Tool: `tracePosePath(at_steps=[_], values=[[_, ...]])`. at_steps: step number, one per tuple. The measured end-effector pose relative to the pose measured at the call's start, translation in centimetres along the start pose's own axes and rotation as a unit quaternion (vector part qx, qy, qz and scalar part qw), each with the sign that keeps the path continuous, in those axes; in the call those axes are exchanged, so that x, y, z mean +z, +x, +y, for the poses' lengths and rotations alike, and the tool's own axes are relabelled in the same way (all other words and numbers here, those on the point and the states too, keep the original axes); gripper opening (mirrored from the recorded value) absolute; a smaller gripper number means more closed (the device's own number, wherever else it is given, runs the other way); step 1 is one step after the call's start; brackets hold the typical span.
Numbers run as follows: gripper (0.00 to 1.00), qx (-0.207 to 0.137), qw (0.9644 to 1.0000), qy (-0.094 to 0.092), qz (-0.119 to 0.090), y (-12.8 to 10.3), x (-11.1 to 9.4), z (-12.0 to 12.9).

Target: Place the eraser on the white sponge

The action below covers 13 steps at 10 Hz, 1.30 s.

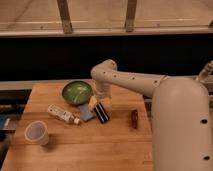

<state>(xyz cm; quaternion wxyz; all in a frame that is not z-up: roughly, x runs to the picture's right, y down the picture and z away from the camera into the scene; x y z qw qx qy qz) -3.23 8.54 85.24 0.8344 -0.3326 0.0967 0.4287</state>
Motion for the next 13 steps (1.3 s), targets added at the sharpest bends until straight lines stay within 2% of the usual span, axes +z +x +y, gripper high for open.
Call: tracePosePath(at_steps=[2,5,7,13], values=[[0.80,-0.001,1.0000,0.002,0.001,0.0,0.0,-0.1],[0.80,-0.005,0.9999,0.009,0.010,-1.8,1.5,-0.8],[0.80,-0.002,0.9997,0.012,0.019,-2.1,2.6,-1.8],[0.80,0.019,0.9988,0.002,0.044,-1.2,6.4,-2.8]])
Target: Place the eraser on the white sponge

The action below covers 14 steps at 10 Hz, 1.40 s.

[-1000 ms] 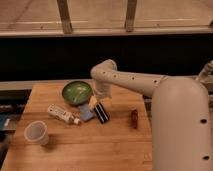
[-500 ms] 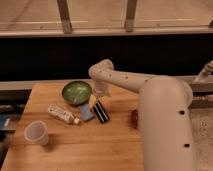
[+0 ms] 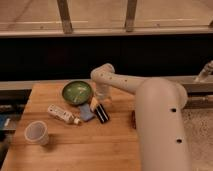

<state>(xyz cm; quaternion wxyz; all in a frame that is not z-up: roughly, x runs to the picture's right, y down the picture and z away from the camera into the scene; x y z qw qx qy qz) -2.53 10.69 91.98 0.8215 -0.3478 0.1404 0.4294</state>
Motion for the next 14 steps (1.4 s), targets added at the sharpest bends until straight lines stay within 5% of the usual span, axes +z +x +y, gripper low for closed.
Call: tracePosePath(at_steps=[2,9,14], values=[[0.75,0.006,1.0000,0.001,0.006,0.0,0.9,-0.2],[0.07,0.009,0.9998,0.016,0.012,-0.3,0.3,-0.2],[0.07,0.000,0.9989,0.046,0.008,-1.4,-4.4,-0.7]])
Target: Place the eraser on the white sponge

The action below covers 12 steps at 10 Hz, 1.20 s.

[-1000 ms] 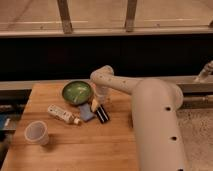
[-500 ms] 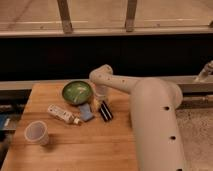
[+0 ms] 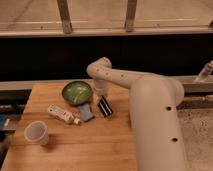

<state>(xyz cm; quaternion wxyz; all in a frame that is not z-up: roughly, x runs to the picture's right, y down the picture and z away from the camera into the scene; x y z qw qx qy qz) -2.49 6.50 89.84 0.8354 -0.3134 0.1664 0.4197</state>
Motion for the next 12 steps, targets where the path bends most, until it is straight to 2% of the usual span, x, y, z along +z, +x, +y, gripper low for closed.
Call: tracePosePath(at_steps=[3,5,8,10,12], values=[[0.07,-0.024,0.9997,-0.001,0.000,-0.5,-1.9,1.2],[0.07,-0.042,0.9991,-0.003,0.001,-0.4,-3.2,2.9],[0.07,-0.066,0.9977,0.000,0.016,0.8,-4.4,6.1],[0.07,-0.075,0.9969,-0.001,0.023,1.2,-4.6,7.1],[0.07,-0.081,0.9961,-0.011,0.033,1.5,-3.8,8.0]])
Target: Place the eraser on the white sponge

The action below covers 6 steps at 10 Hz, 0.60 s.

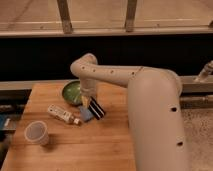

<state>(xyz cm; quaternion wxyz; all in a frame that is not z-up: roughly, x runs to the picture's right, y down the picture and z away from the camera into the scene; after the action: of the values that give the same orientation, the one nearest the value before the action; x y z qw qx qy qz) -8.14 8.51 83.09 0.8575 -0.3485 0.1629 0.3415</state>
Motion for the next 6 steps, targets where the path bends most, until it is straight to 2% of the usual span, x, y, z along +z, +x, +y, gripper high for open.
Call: tracePosePath(at_steps=[6], values=[[0.07,-0.009,0.9988,-0.047,0.008,-0.2,3.2,2.1]])
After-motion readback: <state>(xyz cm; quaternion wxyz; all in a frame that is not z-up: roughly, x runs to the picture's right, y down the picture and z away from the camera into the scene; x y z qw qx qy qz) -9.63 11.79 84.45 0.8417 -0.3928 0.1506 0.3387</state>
